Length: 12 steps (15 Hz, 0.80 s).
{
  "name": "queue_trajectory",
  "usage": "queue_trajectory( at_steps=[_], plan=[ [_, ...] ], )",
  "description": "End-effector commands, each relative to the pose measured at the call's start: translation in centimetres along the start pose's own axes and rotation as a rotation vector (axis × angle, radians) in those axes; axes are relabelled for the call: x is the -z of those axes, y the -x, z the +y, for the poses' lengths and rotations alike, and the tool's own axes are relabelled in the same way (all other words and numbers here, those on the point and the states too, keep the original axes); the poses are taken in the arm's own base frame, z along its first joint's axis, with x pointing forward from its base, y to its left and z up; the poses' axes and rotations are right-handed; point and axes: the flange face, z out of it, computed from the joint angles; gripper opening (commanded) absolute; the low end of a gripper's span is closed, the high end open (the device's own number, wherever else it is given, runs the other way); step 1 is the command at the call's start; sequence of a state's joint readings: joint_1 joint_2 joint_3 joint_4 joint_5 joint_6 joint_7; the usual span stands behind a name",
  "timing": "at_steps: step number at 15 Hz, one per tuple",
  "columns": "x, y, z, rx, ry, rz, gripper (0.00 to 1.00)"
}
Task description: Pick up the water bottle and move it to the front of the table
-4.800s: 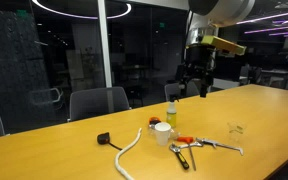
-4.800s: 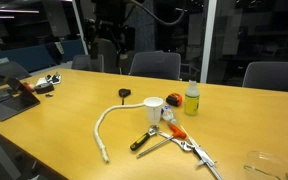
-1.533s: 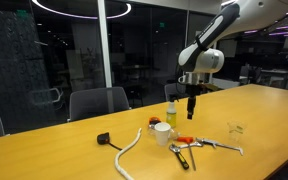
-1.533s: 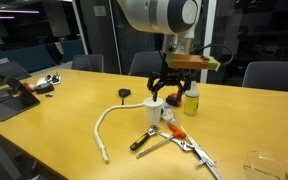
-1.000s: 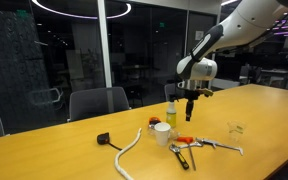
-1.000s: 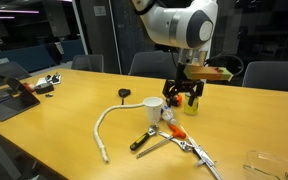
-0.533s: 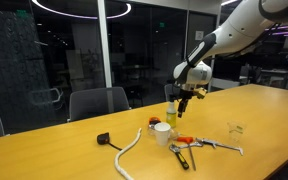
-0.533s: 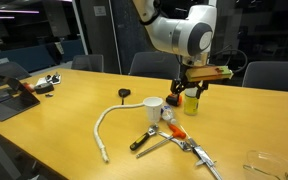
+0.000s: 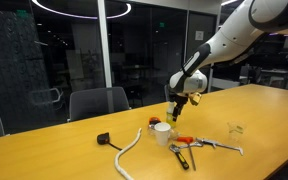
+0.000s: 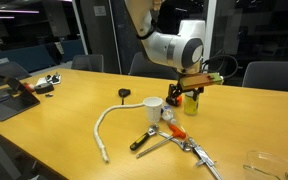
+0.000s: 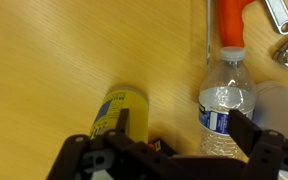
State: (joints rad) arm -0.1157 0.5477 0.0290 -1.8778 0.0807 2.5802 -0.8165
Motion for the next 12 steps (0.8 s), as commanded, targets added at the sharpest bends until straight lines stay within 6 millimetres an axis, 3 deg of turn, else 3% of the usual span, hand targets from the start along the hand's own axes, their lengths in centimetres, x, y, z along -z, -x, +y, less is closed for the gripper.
queue_trajectory(
  at_steps=[1, 12],
  plan=[
    [-1.0, -1.0, -0.1, -0.006, 0.007, 0.005, 1.0],
    [-1.4, -2.2, -2.9, -0.045, -0.08, -0.047, 1.0]
  ],
)
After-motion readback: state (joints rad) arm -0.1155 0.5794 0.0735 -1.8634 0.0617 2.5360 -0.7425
